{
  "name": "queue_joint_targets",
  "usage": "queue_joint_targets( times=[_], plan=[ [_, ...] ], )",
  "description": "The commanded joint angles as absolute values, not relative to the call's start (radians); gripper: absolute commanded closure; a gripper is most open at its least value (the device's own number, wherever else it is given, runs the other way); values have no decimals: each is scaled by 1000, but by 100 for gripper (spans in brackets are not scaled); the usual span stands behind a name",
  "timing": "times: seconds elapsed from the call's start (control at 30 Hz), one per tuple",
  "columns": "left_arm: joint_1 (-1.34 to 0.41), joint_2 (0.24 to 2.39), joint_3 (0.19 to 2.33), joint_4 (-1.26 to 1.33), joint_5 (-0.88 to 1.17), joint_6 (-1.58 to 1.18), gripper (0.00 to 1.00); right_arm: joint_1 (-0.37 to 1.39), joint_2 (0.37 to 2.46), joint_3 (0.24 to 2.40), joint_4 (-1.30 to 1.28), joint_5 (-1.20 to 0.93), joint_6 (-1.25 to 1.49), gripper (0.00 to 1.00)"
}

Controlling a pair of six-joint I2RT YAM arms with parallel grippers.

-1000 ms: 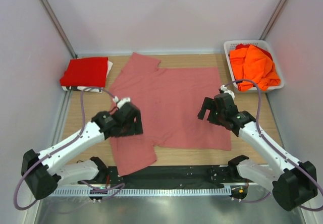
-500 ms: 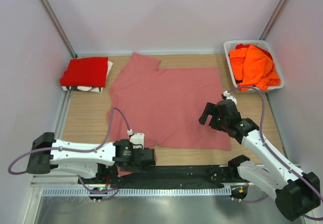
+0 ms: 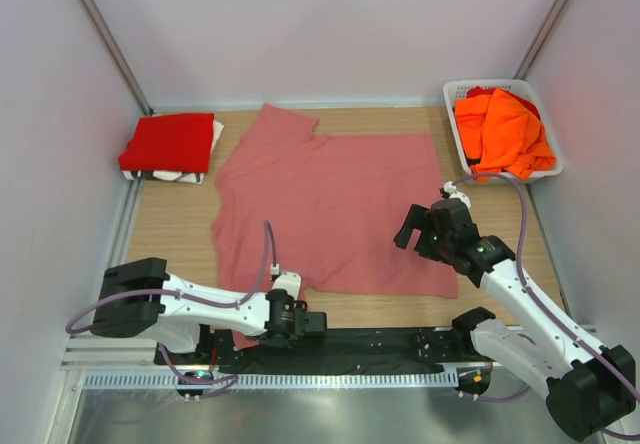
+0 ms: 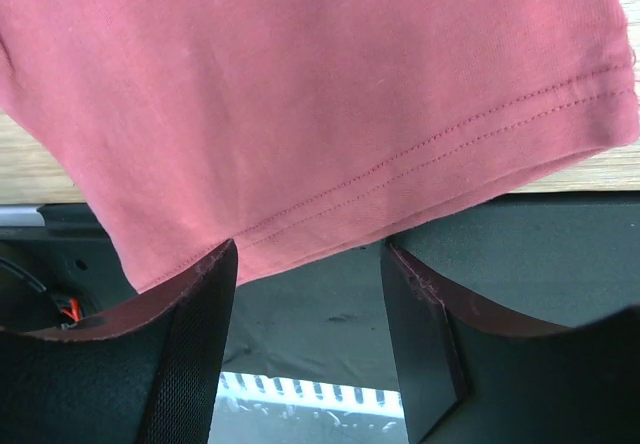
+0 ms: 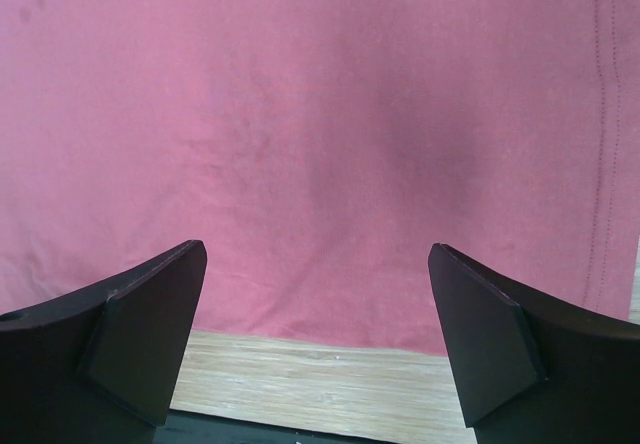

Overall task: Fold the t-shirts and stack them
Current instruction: Flatten the tshirt out

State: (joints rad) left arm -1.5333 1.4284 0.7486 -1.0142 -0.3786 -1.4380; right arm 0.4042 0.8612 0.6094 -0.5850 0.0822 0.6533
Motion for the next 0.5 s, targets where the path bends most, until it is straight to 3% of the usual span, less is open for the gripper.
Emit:
queue_joint_targets(
  times=[0.0, 0.33, 0.47],
  plan=[
    [-1540, 1468, 735, -974, -443, -1428, 39, 411, 856, 617, -584, 78, 660, 0],
    [-1520, 1494, 667, -911, -491, -1419, 52, 411, 885, 617, -578, 78, 655, 0],
    [-1497, 1439, 620, -844, -492, -1402, 53, 411, 900, 617, -578, 83, 657, 0]
  ],
)
